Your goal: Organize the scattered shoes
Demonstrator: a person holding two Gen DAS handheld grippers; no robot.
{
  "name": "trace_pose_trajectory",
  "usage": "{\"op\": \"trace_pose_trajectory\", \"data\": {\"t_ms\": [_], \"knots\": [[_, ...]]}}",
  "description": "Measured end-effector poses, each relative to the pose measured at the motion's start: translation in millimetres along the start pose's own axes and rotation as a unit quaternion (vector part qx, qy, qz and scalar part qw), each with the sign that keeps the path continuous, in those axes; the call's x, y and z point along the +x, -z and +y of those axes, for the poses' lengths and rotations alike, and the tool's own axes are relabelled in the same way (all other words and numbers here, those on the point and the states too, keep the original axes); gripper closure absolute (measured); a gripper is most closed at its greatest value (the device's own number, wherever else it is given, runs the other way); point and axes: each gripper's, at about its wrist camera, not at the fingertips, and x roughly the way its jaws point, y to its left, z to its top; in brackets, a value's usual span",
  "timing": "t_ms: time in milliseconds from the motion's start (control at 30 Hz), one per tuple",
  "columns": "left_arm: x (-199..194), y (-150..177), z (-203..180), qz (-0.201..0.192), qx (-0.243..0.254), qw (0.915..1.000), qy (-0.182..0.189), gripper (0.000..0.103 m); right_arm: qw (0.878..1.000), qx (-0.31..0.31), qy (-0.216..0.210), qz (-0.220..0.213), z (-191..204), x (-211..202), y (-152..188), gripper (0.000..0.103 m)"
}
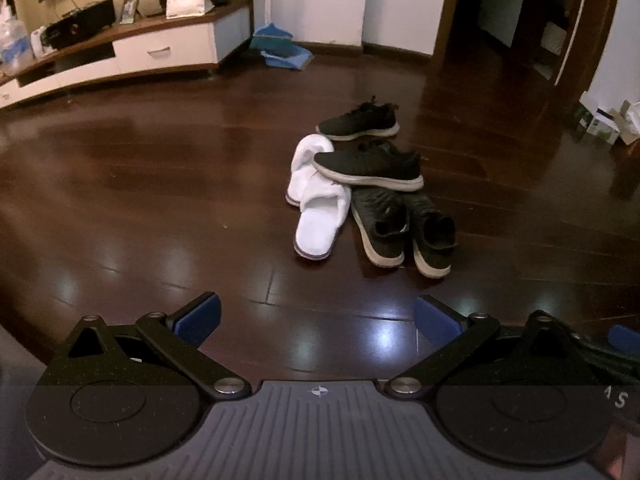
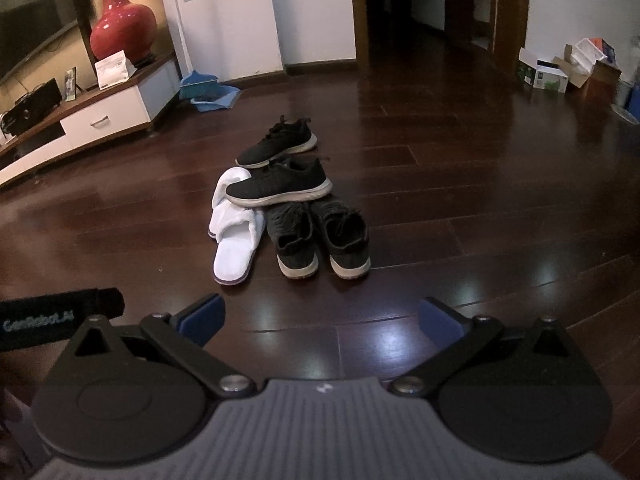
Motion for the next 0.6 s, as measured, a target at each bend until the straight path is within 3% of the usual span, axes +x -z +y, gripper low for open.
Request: {"op": "trace_pose_trajectory", "data": {"t_ms": [133, 600], "knots": [[12, -6, -7, 0.019, -0.007, 0.9998, 0.006, 0.000, 1.000, 0.009, -0.002, -0.004, -1, 1, -5, 0.000], [59, -29, -14, 0.008, -0.001, 0.9994, -0.032, 0.000, 1.000, 0.017, 0.001, -0.022, -10, 19, -15, 0.000]]}}
